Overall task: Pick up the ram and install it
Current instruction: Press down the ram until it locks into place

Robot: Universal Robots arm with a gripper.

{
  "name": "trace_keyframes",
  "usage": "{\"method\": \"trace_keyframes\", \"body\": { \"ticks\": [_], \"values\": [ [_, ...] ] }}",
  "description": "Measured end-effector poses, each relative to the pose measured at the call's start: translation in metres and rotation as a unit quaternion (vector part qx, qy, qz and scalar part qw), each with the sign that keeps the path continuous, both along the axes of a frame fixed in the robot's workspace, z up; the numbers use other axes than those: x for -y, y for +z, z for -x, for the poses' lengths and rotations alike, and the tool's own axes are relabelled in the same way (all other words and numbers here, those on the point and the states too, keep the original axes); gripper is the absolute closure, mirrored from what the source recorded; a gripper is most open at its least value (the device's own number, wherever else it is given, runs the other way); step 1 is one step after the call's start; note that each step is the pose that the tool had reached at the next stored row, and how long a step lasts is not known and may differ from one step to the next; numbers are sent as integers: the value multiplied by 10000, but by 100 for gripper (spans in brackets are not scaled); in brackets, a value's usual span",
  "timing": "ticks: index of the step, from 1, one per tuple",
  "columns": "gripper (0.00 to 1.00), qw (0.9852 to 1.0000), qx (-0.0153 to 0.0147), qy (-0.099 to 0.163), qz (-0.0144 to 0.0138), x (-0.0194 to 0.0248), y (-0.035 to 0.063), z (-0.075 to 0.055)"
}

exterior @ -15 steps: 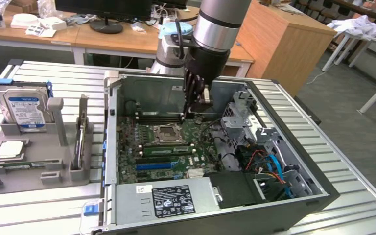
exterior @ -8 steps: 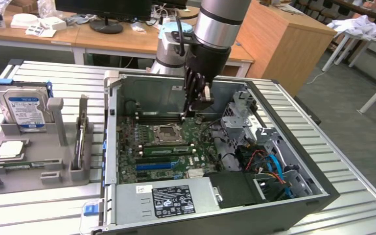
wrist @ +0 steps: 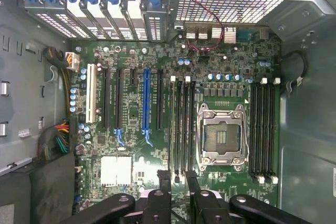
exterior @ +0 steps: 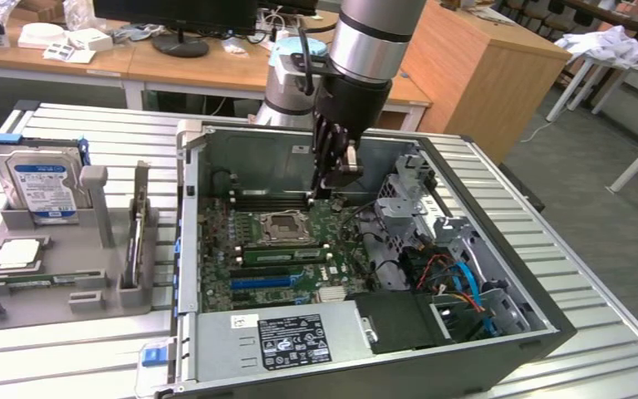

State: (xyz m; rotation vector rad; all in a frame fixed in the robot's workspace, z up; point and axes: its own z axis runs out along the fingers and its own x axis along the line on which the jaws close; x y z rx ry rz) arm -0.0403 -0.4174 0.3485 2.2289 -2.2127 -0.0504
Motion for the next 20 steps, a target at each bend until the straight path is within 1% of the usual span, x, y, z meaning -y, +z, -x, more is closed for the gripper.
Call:
{"method": "trace_keyframes", "body": {
  "ticks": [2, 3, 4, 5, 6, 7, 17, 20],
  "values": [
    [75, 10000, 0, 0, 0, 0, 0, 0],
    [76, 10000, 0, 0, 0, 0, 0, 0],
    [83, 10000, 0, 0, 0, 0, 0, 0],
    [83, 10000, 0, 0, 0, 0, 0, 0],
    [89, 10000, 0, 0, 0, 0, 0, 0],
    [89, 10000, 0, 0, 0, 0, 0, 0],
    [89, 10000, 0, -1, 0, 0, 0, -1],
    [89, 10000, -1, 0, 1, 0, 0, -20]
  ]
}}
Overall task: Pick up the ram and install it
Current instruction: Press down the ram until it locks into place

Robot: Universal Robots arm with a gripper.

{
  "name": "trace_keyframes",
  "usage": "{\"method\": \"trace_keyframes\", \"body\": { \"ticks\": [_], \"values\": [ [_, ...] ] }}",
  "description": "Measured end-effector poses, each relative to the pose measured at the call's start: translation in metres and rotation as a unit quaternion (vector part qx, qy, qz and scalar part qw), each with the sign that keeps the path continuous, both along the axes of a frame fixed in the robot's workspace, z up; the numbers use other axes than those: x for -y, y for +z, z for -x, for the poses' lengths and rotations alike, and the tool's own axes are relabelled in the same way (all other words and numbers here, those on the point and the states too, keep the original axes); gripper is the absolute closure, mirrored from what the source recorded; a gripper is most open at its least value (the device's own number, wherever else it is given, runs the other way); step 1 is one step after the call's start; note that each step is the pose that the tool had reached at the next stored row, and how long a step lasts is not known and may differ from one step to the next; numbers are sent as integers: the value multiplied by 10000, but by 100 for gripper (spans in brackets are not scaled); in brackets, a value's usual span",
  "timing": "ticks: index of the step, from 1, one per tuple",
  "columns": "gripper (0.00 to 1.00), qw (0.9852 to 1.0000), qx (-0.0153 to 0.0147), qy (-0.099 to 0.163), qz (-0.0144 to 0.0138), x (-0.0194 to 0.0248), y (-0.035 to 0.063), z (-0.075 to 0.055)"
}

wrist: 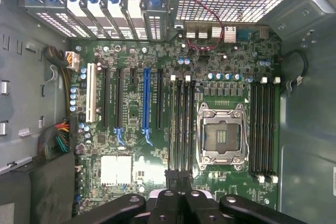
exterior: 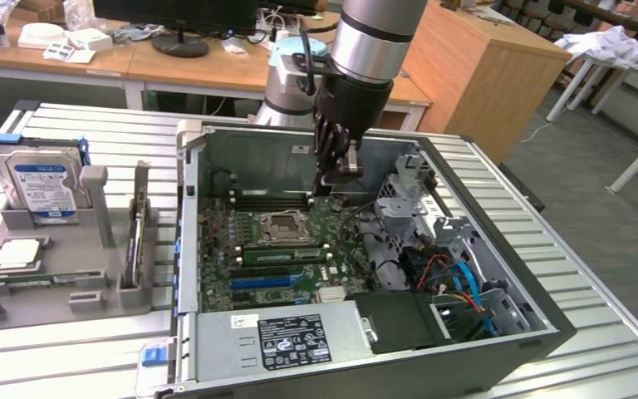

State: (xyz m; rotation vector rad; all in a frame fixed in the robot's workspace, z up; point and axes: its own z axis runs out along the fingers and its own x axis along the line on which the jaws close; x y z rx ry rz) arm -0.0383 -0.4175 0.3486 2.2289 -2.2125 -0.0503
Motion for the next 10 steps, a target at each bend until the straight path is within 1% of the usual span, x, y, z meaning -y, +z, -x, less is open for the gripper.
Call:
{"method": "trace_keyframes", "body": {
  "ticks": [1, 3, 10],
  "values": [
    [89, 10000, 0, -1, -1, 0, -1, -13],
    [89, 10000, 0, 0, -10, 0, -6, -164],
    [89, 10000, 0, 0, -15, 0, -9, -260]
  ]
}}
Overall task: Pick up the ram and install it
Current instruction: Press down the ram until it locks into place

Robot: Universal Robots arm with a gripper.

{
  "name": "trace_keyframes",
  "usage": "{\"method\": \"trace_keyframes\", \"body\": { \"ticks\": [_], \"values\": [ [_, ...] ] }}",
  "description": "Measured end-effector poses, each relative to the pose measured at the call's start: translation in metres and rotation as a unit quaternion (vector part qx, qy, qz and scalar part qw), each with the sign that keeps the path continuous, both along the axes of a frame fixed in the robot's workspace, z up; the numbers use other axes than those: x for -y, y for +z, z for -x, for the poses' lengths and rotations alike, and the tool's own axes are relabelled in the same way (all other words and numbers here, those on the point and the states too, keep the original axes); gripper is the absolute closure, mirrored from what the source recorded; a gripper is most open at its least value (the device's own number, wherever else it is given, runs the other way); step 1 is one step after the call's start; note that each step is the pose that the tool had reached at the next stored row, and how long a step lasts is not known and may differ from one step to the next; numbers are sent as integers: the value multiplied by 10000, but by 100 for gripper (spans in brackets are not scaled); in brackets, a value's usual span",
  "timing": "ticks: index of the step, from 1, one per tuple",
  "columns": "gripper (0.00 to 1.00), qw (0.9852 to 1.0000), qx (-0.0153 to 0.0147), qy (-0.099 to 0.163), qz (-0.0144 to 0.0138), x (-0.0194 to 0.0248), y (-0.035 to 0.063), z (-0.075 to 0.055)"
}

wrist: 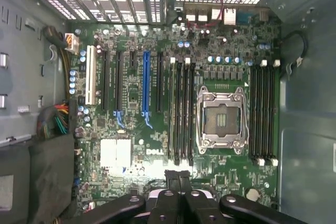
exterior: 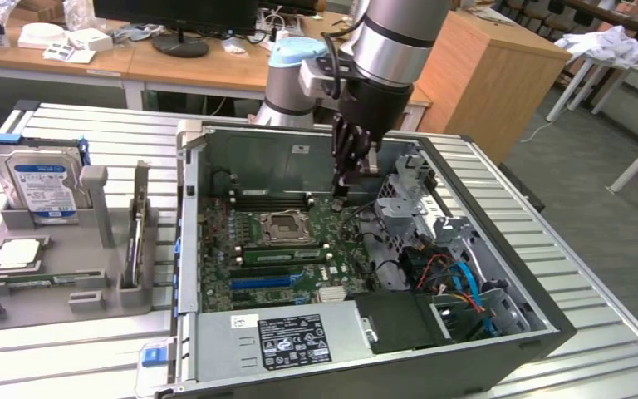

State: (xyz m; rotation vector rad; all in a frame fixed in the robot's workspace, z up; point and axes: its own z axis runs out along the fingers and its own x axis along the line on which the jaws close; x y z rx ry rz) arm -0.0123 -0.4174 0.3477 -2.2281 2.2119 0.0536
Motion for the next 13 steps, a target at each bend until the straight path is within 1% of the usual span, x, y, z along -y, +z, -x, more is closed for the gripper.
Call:
{"method": "trace_keyframes", "body": {
  "ticks": [9, 13],
  "values": [
    [89, 10000, 0, 0, -2, 0, -2, -112],
    [89, 10000, 0, 0, -2, 0, -2, -116]
  ]
}}
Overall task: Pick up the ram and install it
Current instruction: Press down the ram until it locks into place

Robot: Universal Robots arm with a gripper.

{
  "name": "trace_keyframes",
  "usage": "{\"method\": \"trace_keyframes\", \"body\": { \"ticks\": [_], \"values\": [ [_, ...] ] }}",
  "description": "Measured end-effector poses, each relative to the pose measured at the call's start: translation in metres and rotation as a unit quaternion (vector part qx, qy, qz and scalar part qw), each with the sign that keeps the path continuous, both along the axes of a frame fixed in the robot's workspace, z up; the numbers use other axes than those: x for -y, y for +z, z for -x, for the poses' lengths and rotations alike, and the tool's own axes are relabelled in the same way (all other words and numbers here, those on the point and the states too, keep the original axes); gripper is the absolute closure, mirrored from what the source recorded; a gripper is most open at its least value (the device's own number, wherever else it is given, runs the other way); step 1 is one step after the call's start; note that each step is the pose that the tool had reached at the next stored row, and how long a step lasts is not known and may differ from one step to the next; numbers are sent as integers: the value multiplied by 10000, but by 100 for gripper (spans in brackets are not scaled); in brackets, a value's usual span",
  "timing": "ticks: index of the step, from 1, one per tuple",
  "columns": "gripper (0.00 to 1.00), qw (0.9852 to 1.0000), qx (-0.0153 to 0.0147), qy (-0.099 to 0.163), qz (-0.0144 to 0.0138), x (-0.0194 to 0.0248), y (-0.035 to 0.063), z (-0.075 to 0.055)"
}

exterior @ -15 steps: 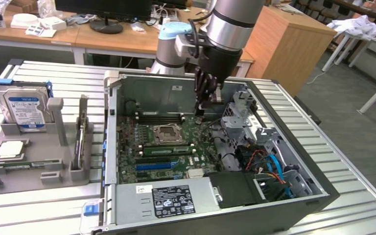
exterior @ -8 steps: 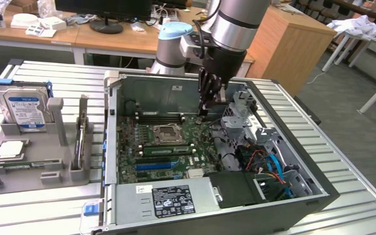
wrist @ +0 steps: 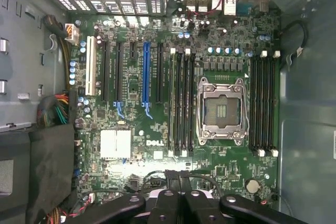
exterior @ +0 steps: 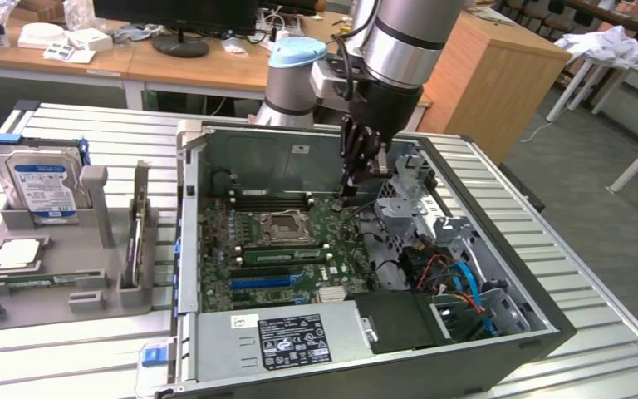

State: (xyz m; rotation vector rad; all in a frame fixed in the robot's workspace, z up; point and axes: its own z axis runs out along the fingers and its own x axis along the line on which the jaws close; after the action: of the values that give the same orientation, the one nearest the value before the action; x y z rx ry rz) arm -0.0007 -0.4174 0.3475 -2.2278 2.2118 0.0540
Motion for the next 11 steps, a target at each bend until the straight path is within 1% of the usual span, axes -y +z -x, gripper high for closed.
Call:
{"method": "trace_keyframes", "body": {
  "ticks": [7, 11],
  "values": [
    [89, 10000, 1, 0, 0, 0, -3, -1],
    [89, 10000, 24, 0, -1, 0, -47, 0]
  ]
}}
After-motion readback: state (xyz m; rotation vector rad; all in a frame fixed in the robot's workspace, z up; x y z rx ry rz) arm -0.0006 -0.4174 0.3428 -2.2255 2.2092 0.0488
